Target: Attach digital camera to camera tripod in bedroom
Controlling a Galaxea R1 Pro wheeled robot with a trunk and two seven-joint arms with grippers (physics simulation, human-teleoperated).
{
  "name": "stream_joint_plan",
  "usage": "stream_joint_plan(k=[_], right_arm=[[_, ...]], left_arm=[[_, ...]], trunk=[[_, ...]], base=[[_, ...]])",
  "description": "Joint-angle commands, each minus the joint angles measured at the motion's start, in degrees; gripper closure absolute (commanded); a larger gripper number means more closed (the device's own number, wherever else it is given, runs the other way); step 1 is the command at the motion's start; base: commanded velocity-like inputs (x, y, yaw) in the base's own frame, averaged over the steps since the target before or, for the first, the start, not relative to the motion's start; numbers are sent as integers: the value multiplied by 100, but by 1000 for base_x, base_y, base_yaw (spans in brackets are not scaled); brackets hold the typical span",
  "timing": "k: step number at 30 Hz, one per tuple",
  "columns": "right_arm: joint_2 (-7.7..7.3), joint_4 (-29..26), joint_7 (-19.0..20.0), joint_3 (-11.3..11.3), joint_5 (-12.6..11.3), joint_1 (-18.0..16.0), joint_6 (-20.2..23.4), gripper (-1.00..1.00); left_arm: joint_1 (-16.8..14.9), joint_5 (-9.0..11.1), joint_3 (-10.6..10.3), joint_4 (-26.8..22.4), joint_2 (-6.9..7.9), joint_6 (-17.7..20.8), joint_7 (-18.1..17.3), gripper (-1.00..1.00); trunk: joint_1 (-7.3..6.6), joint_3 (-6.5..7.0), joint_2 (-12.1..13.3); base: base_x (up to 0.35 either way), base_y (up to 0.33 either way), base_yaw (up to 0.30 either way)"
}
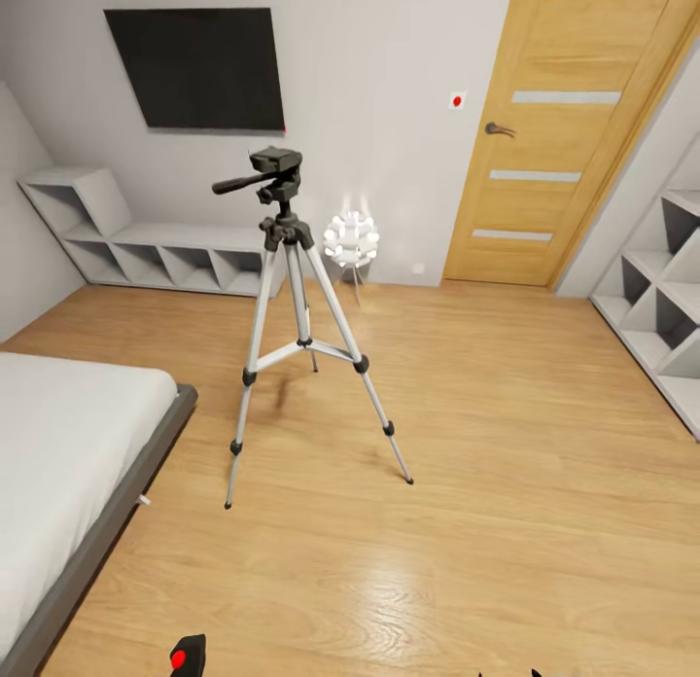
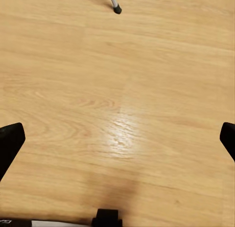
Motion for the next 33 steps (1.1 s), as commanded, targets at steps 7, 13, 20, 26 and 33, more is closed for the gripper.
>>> stream_joint_plan(k=[7, 13, 20, 26, 33], right_arm=[[7, 5, 35, -14, -12, -3, -19, -100], [42, 5, 35, -17, -12, -3, -20, -100], [51, 5, 35, -18, -12, -3, -20, -100], [51, 5, 35, -15, -12, -3, -16, -100], [51, 5, 35, -19, -12, -3, -16, -100]], left_arm=[[-7, 16, -48, 19, -6, -25, 19, 100], [-7, 16, -48, 19, -6, -25, 19, 100], [-7, 16, -48, 19, -6, -25, 19, 100], [-7, 16, -48, 19, -6, -25, 19, 100], [-7, 16, -48, 19, -6, -25, 19, 100]], trunk=[[-154, 122, 279], [-286, 230, 520], [-440, 355, 800], [-571, 463, 1041], [-725, 589, 1322]], base=[[0, 0, 0], [0, 0, 0], [0, 0, 0], [0, 0, 0], [0, 0, 0]])
